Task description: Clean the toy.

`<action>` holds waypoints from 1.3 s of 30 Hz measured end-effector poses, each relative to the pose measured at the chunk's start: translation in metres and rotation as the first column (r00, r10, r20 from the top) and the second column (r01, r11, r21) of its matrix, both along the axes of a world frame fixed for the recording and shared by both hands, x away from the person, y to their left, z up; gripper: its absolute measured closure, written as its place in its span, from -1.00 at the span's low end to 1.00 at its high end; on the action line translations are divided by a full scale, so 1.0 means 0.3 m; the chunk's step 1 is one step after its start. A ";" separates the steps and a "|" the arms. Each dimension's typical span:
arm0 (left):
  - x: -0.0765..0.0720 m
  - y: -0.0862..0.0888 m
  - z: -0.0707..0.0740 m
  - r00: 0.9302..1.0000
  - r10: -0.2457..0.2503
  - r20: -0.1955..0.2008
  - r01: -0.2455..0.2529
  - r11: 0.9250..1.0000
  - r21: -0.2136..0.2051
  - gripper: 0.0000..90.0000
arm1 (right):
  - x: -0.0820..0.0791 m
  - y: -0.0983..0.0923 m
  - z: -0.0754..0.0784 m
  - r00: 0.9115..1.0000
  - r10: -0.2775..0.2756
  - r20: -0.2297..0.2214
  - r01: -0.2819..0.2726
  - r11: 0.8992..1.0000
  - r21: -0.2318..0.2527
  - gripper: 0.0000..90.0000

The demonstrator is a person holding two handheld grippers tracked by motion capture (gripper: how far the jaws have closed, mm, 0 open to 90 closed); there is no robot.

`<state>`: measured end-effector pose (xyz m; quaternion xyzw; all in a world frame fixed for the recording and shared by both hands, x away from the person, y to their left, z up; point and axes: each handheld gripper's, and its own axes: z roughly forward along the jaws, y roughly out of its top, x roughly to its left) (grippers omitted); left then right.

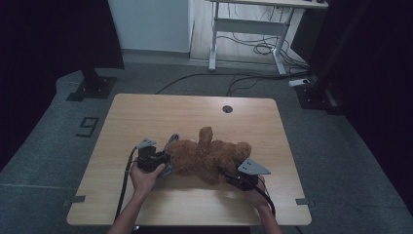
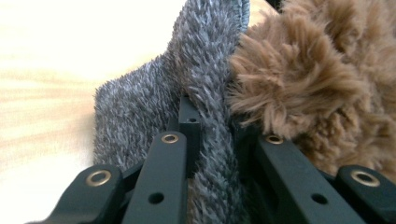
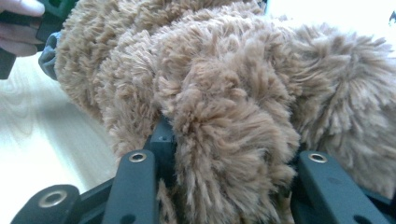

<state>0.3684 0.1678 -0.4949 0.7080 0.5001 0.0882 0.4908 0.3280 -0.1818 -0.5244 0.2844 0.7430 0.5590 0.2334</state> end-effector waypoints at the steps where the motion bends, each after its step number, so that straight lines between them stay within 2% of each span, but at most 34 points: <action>1: 0.006 -0.001 0.007 1.000 0.003 0.007 -0.003 1.000 -0.008 0.75 | 0.002 0.005 0.009 1.000 -0.003 0.017 0.003 1.000 -0.012 0.28; 3: 0.023 0.003 0.026 1.000 0.009 0.018 -0.009 0.999 -0.033 0.75 | 0.011 0.012 0.030 0.999 -0.012 0.048 0.013 1.000 -0.023 0.28; 6: 0.051 0.004 0.063 0.998 0.027 0.056 -0.024 0.998 -0.054 0.75 | 0.042 0.016 0.070 0.995 -0.024 0.092 0.027 0.999 -0.030 0.28; 10: 0.091 0.005 0.084 0.995 0.057 0.078 -0.048 0.993 -0.108 0.75 | 0.102 0.023 0.118 0.986 -0.066 0.156 0.076 0.995 -0.062 0.27; 11: 0.095 0.002 0.081 0.995 0.058 0.082 -0.049 0.994 -0.101 0.74 | 0.114 0.025 0.119 0.982 -0.077 0.174 0.092 0.993 -0.076 0.26; 13: 0.099 -0.003 0.057 0.996 0.052 0.067 -0.048 0.997 -0.062 0.74 | 0.130 0.026 0.099 0.982 -0.091 0.163 0.107 0.990 -0.096 0.24; 16: 0.099 0.007 -0.004 0.999 0.036 0.013 -0.036 0.999 -0.030 0.73 | 0.126 0.029 0.024 0.991 -0.072 0.112 0.089 0.984 -0.155 0.23; 18: 0.091 0.016 -0.034 0.999 0.036 -0.003 -0.036 0.999 -0.030 0.73 | 0.106 0.032 -0.024 0.994 -0.056 0.089 0.072 0.980 -0.183 0.21; 21: 0.071 0.037 -0.049 1.000 0.025 -0.014 -0.026 0.998 -0.050 0.72 | 0.074 0.025 -0.057 0.997 -0.040 0.069 0.052 0.982 -0.183 0.17; 24: 0.048 0.057 -0.014 1.000 0.017 0.008 -0.017 0.998 -0.068 0.69 | 0.053 0.007 -0.068 0.998 -0.021 0.058 0.032 0.981 -0.192 0.13; 26: 0.029 0.071 0.032 0.999 0.022 0.047 -0.018 0.995 -0.098 0.68 | 0.047 -0.001 -0.071 0.999 -0.016 0.049 0.025 0.982 -0.187 0.09; 28: 0.012 0.072 0.096 0.996 0.016 0.090 -0.006 0.994 -0.110 0.68 | 0.041 -0.002 -0.073 0.999 -0.015 0.047 0.023 0.983 -0.183 0.07; 30: 0.000 0.055 0.145 0.992 0.004 0.129 0.009 0.995 -0.102 0.68 | 0.037 0.002 -0.073 0.999 -0.017 0.050 0.027 0.981 -0.191 0.04; 31: -0.004 0.028 0.181 0.988 -0.013 0.154 0.026 0.996 -0.084 0.68 | 0.036 0.002 -0.072 0.999 -0.017 0.049 0.026 0.981 -0.193 0.03; 33: 0.000 -0.014 0.206 0.985 -0.035 0.168 0.044 0.998 -0.047 0.68 | 0.034 0.001 -0.071 0.999 -0.023 0.042 0.031 0.982 -0.187 -0.02; 34: 0.007 -0.041 0.210 0.986 -0.047 0.162 0.052 0.998 -0.028 0.68 | 0.033 0.000 -0.071 0.999 -0.026 0.039 0.033 0.983 -0.183 -0.04; 36: 0.031 -0.090 0.196 0.990 -0.074 0.121 0.074 0.997 0.005 0.67 | 0.028 0.001 -0.069 0.999 -0.035 0.032 0.040 0.984 -0.173 -0.14; 39: 0.052 -0.141 0.138 0.993 -0.096 0.063 0.092 0.994 0.051 0.68 | 0.014 -0.005 -0.063 0.998 -0.053 0.020 0.056 0.985 -0.161 -0.30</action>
